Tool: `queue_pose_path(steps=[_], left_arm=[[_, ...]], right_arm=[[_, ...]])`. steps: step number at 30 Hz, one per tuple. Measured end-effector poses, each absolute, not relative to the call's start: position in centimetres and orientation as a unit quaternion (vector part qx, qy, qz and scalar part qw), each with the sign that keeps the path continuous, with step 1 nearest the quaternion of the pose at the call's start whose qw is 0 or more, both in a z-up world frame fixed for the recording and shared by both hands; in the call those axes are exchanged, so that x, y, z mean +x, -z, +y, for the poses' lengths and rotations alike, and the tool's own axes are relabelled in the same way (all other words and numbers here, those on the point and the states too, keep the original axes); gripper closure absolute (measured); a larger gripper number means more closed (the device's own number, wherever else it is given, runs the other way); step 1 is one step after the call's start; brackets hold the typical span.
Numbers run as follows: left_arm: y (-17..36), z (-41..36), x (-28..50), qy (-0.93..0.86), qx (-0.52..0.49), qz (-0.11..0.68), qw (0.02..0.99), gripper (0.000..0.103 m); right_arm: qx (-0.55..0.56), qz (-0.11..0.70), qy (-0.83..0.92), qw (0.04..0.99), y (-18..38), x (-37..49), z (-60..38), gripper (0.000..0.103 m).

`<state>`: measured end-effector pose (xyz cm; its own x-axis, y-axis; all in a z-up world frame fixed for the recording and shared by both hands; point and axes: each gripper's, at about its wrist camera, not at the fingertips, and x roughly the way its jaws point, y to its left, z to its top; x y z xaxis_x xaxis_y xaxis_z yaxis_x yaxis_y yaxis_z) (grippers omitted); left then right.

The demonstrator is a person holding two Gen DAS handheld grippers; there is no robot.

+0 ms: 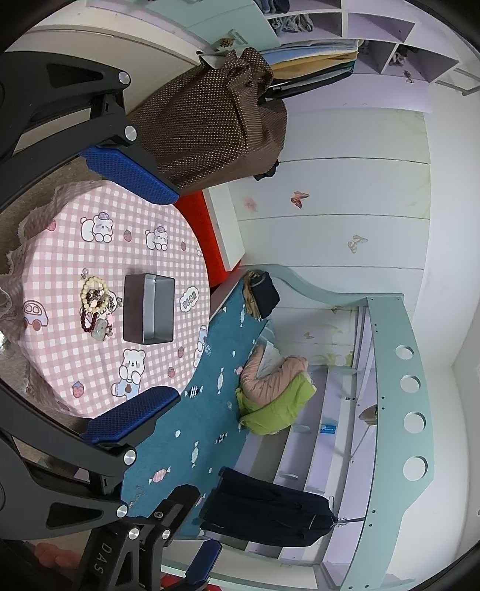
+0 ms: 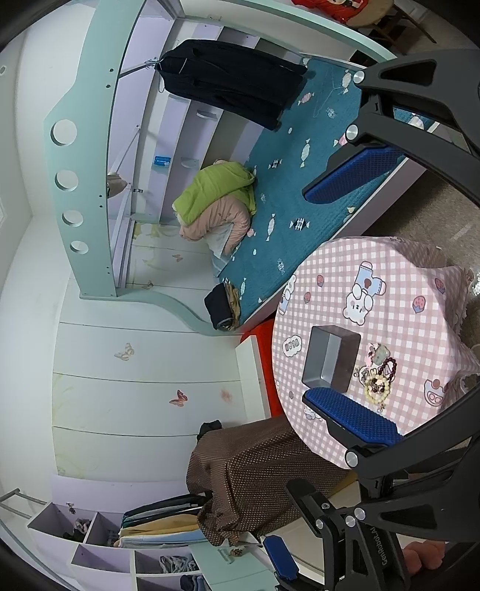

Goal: Organize jewelry

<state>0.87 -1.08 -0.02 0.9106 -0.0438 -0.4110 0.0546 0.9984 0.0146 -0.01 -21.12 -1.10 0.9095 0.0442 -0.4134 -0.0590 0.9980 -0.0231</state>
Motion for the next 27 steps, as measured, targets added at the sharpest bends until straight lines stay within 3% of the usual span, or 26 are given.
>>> queue_pose_path(steps=[13,27], left_arm=[[2.2,0.4,3.0,0.017,0.003,0.248,0.969,0.005],[8.6,2.6,9.5,0.057,-0.011,0.372,0.927,0.005]], right_arm=[[-0.009,0.255,-0.027,0.966,2.3,2.2,-20.0,0.008],[0.021,0.355,-0.049,0.933,7.0,7.2,-19.3,0.008]])
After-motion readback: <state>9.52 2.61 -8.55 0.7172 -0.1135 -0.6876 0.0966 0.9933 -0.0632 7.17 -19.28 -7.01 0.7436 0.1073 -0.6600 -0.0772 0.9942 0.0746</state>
